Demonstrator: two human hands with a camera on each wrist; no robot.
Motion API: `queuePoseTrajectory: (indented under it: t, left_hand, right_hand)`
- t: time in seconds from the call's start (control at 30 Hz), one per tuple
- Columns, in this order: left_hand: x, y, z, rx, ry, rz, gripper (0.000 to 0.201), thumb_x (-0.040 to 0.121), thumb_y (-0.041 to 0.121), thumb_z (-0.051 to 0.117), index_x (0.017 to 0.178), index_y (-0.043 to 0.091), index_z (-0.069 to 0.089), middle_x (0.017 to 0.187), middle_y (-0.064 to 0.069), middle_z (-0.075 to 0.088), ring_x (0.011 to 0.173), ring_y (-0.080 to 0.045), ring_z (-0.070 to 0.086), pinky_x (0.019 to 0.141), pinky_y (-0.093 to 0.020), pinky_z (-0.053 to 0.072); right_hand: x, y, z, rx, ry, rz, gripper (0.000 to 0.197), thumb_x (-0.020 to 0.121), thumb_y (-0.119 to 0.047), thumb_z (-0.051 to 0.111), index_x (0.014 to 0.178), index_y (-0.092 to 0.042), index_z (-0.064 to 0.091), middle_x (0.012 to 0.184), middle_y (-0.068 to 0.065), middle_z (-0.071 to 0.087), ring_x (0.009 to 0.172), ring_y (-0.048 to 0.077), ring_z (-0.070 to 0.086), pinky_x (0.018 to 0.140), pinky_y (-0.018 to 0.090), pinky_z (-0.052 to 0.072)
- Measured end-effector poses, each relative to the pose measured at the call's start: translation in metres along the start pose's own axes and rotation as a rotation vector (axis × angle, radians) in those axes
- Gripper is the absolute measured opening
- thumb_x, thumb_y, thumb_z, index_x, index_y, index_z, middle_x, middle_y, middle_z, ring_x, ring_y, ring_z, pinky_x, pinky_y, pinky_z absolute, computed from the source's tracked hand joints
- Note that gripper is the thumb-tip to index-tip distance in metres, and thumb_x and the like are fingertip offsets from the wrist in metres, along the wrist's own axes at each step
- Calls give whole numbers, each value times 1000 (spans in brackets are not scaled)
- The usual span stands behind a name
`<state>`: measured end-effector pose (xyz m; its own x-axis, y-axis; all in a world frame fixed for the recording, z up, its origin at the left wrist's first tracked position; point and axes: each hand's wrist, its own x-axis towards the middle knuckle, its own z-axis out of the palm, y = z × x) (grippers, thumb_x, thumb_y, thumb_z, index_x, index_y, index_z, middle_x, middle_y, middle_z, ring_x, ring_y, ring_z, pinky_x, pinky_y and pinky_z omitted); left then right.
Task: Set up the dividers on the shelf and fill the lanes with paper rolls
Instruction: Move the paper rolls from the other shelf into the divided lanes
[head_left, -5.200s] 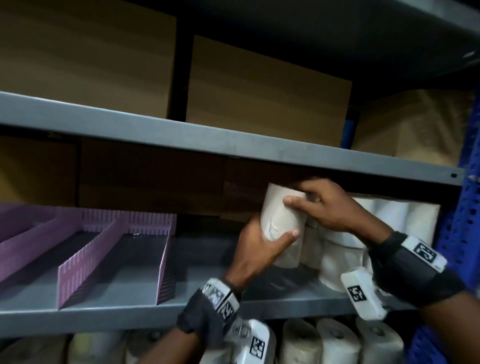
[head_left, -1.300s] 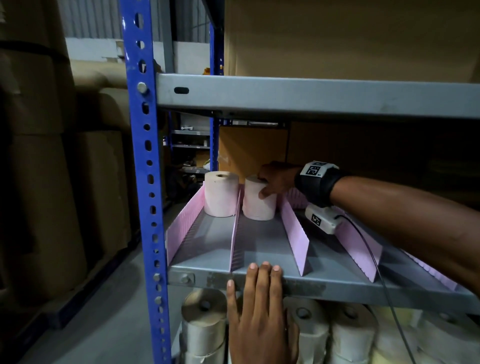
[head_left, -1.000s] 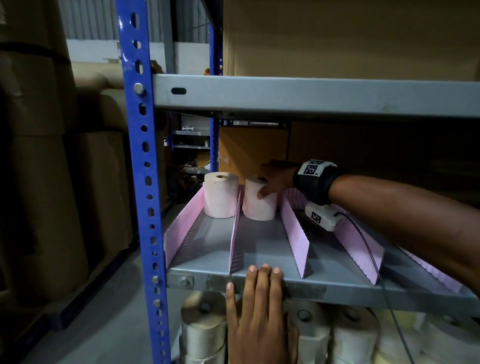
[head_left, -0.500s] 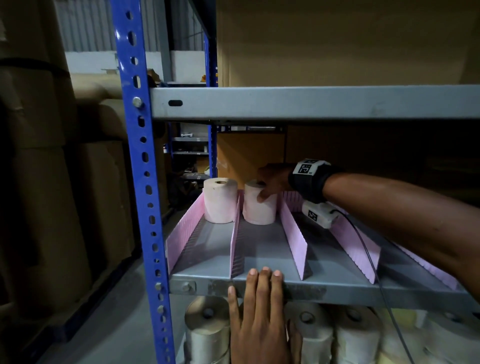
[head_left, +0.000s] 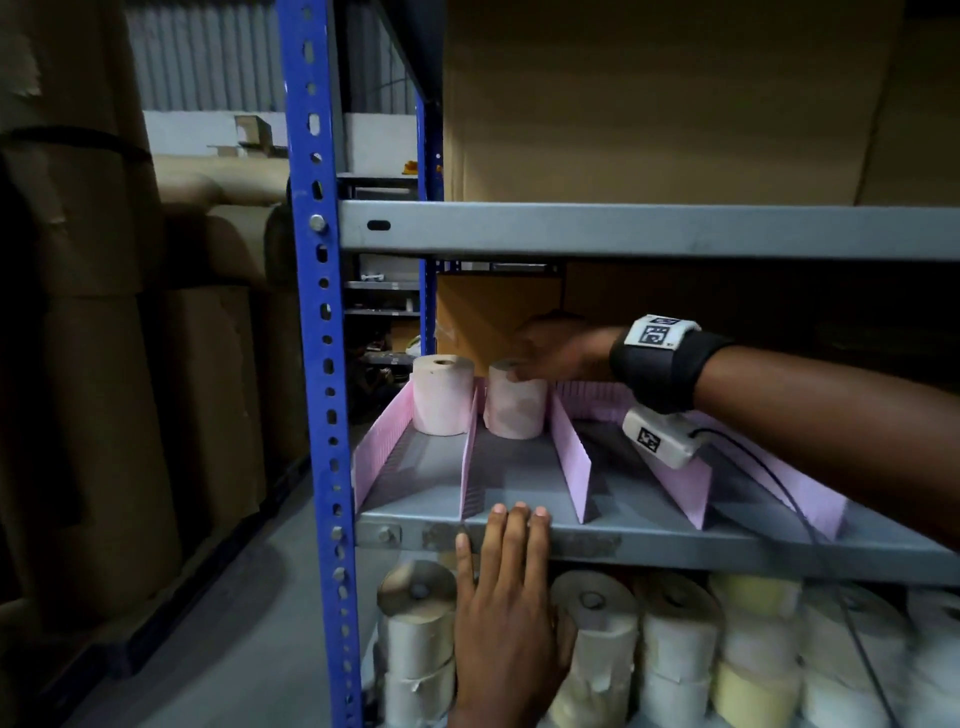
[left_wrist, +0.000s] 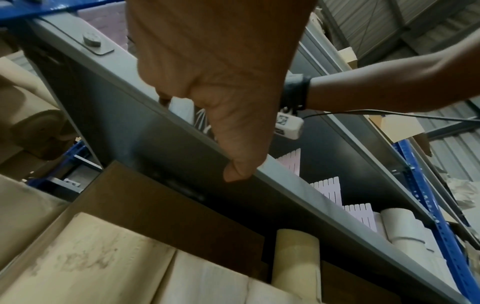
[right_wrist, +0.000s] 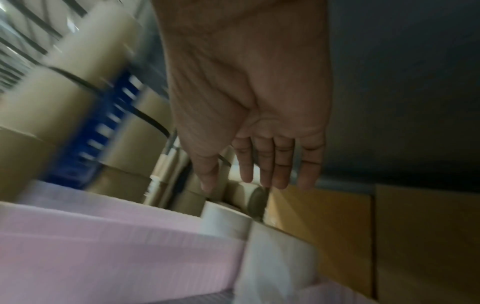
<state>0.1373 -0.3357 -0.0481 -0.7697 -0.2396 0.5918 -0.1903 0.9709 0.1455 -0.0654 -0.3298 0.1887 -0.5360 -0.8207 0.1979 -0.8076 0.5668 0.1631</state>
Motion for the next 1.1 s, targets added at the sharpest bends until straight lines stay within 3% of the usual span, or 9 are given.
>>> queuePoseTrajectory:
  t: [0.07,0.2,0.27,0.37,0.53,0.6,0.77,0.97,1.1]
  left_hand:
    - [-1,-1,-7,5,-41,0,97,62,51,69,149,16,49,153,-5,49,145,-28,41,118,-54,26]
    - [-13,1,-21,-68,-116,-20,85,90,53,48,161,25,11,170,1,5,157,-19,-4,127,-48,2]
    - [-32,7,-33,-152,-97,-37,77,93,50,48,160,23,19,170,0,11,157,-19,2,126,-46,7]
    - [-74,23,-53,-359,-14,-53,68,91,42,54,153,18,39,162,-2,33,152,-21,26,123,-45,25]
    - [-139,60,-66,-572,57,-29,52,93,38,57,140,18,52,140,1,55,127,-19,55,101,-37,50]
    - [-155,79,-65,-602,-7,-14,49,94,40,57,139,21,53,138,3,57,125,-19,56,97,-34,52]
    - [-168,131,-54,-635,-108,51,40,92,41,58,129,25,61,126,7,64,113,-15,62,87,-30,53]
    - [-149,214,-35,-674,-207,150,37,89,45,56,119,28,68,116,11,68,104,-13,66,85,-29,55]
    - [-127,287,-18,-750,-175,167,38,87,52,51,112,32,71,111,16,68,102,-8,66,83,-26,54]
  right_hand:
    - [-37,-10,-14,36,11,-21,29,86,-54,61,96,-28,57,108,3,66,85,18,60,74,31,49]
    - [-131,-30,-24,-13,171,-86,55,81,-65,55,119,-26,60,116,-2,66,102,20,62,81,37,53]
    - [-182,-42,-14,35,214,-102,58,80,-68,50,120,-27,60,119,-2,66,108,20,61,87,40,52]
    - [-262,-53,20,129,301,-56,48,84,-60,54,115,-25,64,112,-1,69,105,19,61,85,29,47]
    - [-369,-58,81,214,164,146,39,85,-54,63,114,-28,66,115,-9,68,102,9,61,86,24,43]
    - [-402,-49,96,238,144,239,36,84,-54,63,112,-31,65,115,-13,67,94,2,58,83,23,42]
    - [-470,-8,122,301,130,434,43,82,-64,55,114,-36,62,115,-20,64,110,4,57,89,29,49]
    - [-532,64,129,310,136,599,55,77,-74,44,113,-36,62,110,-19,64,96,0,58,81,29,52]
    - [-577,127,126,318,141,685,57,76,-74,44,114,-35,62,109,-19,64,92,-2,59,83,29,53]
